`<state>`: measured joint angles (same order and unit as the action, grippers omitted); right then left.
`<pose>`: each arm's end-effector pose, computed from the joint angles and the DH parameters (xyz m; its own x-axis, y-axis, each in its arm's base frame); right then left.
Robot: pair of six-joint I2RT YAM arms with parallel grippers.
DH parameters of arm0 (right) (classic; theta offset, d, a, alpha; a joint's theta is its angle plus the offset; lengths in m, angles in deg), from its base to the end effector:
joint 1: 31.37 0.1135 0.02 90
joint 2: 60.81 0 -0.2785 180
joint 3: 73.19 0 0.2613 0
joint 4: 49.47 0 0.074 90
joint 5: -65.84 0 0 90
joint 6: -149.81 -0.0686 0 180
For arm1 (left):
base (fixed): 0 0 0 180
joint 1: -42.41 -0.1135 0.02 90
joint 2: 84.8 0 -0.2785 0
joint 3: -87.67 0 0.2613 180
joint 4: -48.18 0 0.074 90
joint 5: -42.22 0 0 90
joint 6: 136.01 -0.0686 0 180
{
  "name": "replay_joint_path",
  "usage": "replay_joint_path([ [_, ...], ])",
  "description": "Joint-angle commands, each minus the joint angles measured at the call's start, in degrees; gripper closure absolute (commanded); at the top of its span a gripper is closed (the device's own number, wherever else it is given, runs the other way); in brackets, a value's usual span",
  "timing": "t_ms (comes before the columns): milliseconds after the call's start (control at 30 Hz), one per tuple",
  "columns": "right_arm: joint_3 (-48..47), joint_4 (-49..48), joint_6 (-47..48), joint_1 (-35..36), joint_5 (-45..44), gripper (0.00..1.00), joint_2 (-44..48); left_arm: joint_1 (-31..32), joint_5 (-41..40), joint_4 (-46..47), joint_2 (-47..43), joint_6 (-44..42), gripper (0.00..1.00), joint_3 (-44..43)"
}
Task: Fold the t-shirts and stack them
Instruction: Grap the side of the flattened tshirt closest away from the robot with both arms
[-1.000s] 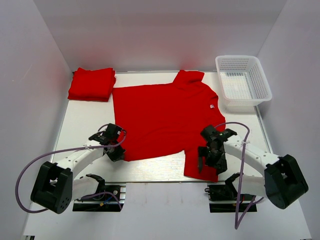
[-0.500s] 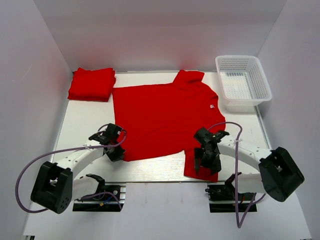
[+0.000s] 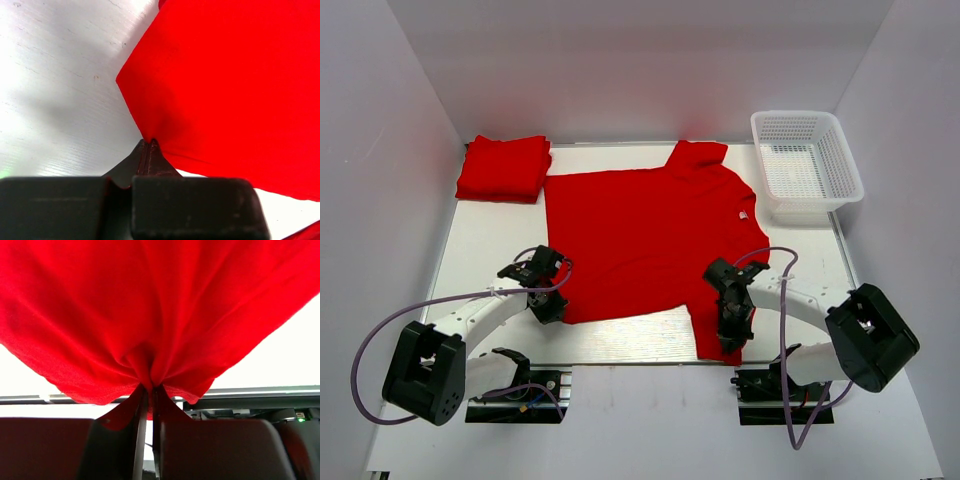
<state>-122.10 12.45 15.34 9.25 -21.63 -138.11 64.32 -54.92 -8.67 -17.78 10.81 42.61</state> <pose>0.1406 0.1246 0.1184 -0.9972 0.0667 0.0348 0.0677 0.9973 0.0277 0.1713 -0.0597 0.1328 -0.7892 -0.5777 -0.2083 -0.5714 0.8151 -0.0957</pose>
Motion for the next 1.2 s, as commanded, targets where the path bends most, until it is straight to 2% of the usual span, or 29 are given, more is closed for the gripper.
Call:
replay_joint_path([
  [0,0.92,-2.59,-0.88,0.6,-4.63,0.91,0.92,-0.2,-1.56,-0.64,-0.67,-0.39,1.0,-1.61],
  [133,-2.23,-0.22,0.61,0.95,-5.24,1.0,1.27,-0.2,0.19,-0.11,-0.67,-1.53,1.0,-2.13],
  [333,-7.42,3.91,2.8,0.86,-8.49,1.0,1.54,-0.2,0.19,-0.72,-2.42,-2.15,1.0,-5.11],
  [600,-15.07,1.81,4.21,-0.01,-14.65,1.0,0.22,-0.73,-0.51,2.44,-3.57,-4.79,1.0,-6.52],
  [833,-22.54,0.67,7.81,-2.73,-21.41,1.0,-2.42,-0.73,-2.27,1.91,1.26,-4.79,1.0,-11.0],
  [1167,-31.42,-3.11,16.34,-8.27,-20.89,1.0,-8.39,-2.49,-6.49,3.05,8.55,-4.79,1.0,-19.44],
])
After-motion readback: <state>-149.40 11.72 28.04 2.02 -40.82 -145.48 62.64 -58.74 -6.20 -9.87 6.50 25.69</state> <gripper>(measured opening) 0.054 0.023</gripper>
